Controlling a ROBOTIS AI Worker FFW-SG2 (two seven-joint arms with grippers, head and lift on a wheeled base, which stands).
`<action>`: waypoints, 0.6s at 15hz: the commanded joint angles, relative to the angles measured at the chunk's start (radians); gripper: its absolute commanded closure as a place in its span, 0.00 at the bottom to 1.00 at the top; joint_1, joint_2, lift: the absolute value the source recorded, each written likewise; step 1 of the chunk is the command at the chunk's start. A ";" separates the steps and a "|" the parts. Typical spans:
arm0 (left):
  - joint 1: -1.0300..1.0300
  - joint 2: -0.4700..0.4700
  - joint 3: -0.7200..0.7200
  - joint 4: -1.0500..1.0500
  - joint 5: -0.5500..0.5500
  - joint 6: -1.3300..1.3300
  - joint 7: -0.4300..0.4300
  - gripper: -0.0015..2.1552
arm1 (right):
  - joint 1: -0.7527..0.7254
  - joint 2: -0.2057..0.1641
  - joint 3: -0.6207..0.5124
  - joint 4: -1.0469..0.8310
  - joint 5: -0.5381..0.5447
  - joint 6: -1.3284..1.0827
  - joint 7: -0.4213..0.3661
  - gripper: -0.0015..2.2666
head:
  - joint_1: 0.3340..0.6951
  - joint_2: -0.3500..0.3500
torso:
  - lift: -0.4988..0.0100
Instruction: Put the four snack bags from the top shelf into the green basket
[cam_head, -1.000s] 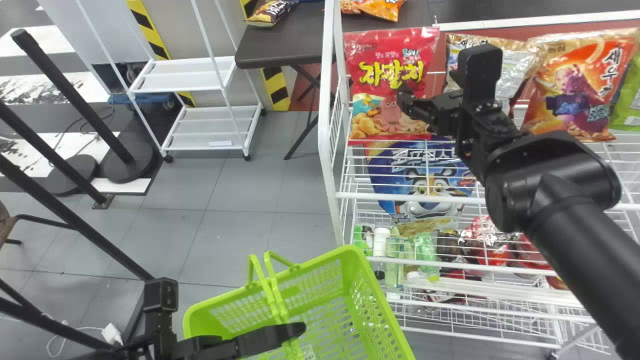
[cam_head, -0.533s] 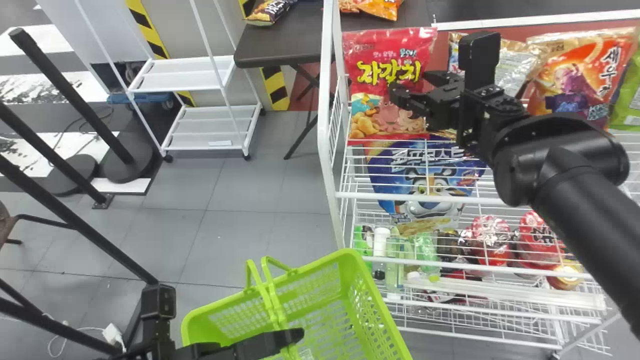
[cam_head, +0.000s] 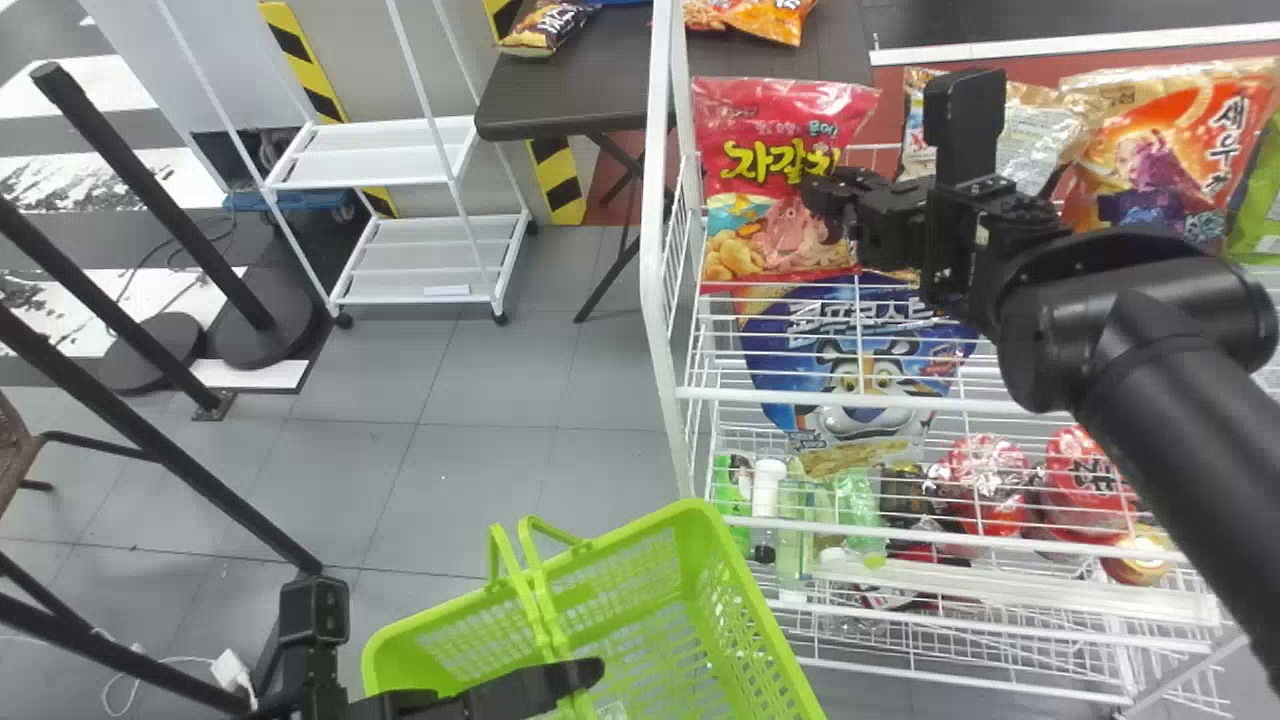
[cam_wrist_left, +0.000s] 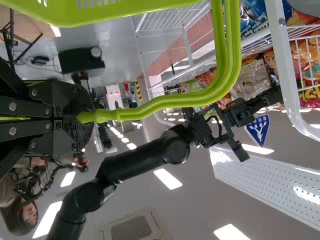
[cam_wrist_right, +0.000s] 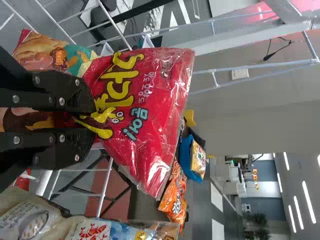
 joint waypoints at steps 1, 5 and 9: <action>-0.003 0.008 0.003 0.000 0.008 0.001 -0.011 1.00 | 0.088 0.002 -0.027 -0.183 0.014 0.112 -0.004 0.99 | 1.00 0.83 | 0.98; -0.043 0.024 0.002 -0.009 0.009 0.031 -0.011 1.00 | 0.226 0.002 -0.125 -0.498 0.037 0.314 -0.010 0.99 | 1.00 0.84 | 0.98; -0.084 0.024 -0.003 0.000 0.005 0.050 -0.011 1.00 | 0.381 0.002 -0.217 -0.852 0.020 0.581 -0.010 0.99 | 1.00 0.80 | 0.98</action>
